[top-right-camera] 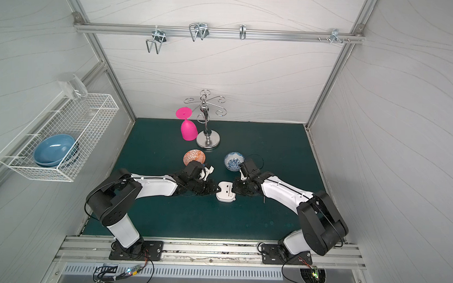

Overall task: Remove the battery from the alarm
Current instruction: Install the cover on the alarm.

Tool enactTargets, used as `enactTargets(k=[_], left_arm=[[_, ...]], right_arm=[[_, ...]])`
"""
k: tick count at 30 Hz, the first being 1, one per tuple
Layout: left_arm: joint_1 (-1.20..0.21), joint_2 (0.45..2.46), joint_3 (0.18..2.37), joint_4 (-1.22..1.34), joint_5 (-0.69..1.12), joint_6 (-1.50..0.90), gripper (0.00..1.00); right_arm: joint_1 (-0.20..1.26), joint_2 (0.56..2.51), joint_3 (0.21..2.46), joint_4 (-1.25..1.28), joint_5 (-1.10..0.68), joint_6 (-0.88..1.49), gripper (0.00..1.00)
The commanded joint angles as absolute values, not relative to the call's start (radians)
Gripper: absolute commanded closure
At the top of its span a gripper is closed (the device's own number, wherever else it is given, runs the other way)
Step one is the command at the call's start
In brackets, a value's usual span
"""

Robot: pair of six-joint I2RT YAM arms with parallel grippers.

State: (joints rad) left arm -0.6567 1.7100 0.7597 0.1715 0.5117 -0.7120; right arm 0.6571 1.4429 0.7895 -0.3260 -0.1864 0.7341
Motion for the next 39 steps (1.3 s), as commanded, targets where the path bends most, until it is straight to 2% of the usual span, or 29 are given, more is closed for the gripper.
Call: enactTargets(k=[1,39], left_arm=[[-0.664,1.728,0.760,0.207,0.516,-0.713,0.59],[-0.665,1.735,0.766,0.208,0.528,-0.711,0.58]], right_arm=[[0.665,1.408,0.778,-0.353,-0.161,0.739,0.99],[0.669,1.464,0.774,-0.267,-0.226,0.736,0.99]])
